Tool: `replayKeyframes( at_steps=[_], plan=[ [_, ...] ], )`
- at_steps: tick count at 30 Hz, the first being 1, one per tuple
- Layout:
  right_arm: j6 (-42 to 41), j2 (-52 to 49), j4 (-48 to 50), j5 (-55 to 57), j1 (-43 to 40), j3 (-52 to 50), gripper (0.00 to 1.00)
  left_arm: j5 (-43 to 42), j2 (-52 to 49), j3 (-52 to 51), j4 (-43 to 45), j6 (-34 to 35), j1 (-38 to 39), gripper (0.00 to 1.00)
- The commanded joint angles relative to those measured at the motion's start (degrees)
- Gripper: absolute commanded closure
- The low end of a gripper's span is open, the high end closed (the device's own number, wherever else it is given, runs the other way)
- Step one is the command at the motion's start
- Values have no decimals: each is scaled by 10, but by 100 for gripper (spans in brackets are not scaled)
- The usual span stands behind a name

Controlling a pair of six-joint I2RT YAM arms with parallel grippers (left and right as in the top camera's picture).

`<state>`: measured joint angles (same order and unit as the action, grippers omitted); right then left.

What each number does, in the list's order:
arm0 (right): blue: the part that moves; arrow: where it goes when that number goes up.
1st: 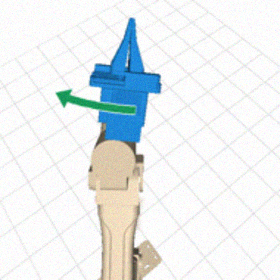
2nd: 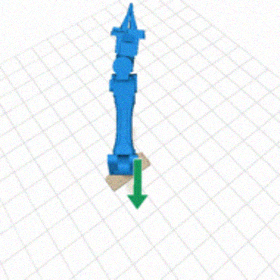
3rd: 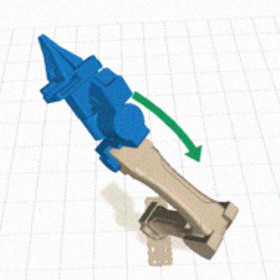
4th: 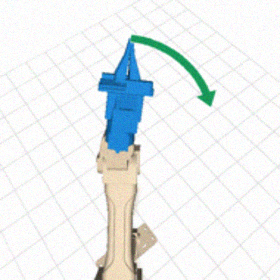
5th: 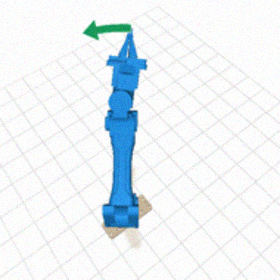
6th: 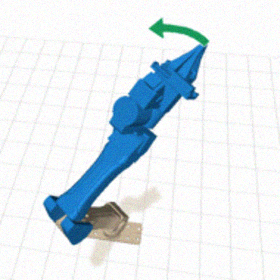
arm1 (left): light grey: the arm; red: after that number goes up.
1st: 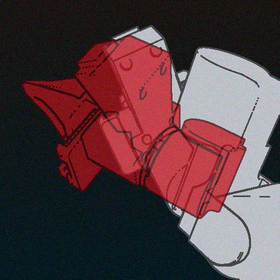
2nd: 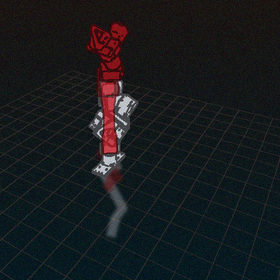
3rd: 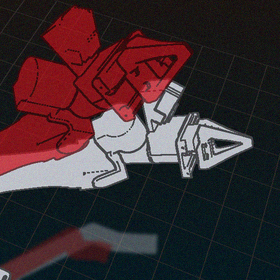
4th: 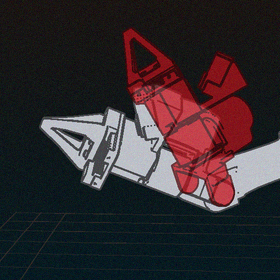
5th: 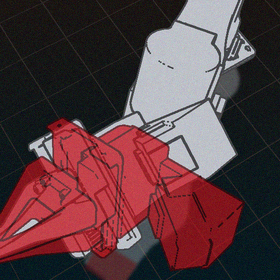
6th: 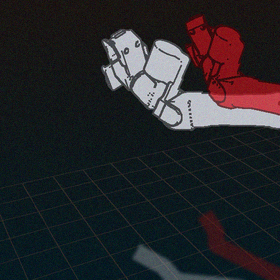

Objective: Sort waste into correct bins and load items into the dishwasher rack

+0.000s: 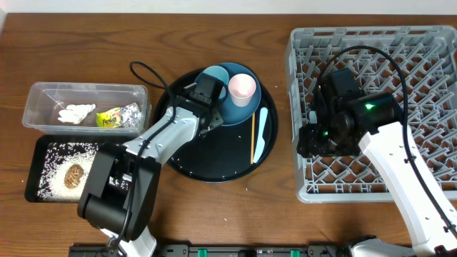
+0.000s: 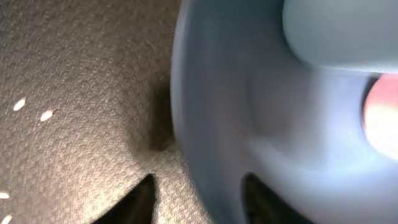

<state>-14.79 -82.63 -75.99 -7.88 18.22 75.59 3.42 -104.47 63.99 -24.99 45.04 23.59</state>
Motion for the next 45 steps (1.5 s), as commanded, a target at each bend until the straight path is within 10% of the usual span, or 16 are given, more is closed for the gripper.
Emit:
replayKeyframes(
  at_steps=[1, 5, 23, 45],
  plan=[
    [7, 5, -1, 6, -2, 0, 38, 9, 0, -8, -2, -2, -7, 77],
    [7, 5, -1, 6, -2, 0, 38, 0, 2, -8, -13, -4, -7, 94],
    [7, 5, -2, 6, -2, 0, 37, 3, 87, -8, -191, -57, -8, 93],
    [7, 5, -3, -1, -2, 0, 31, 28, 174, 84, -267, -169, -7, 55]
  ],
)
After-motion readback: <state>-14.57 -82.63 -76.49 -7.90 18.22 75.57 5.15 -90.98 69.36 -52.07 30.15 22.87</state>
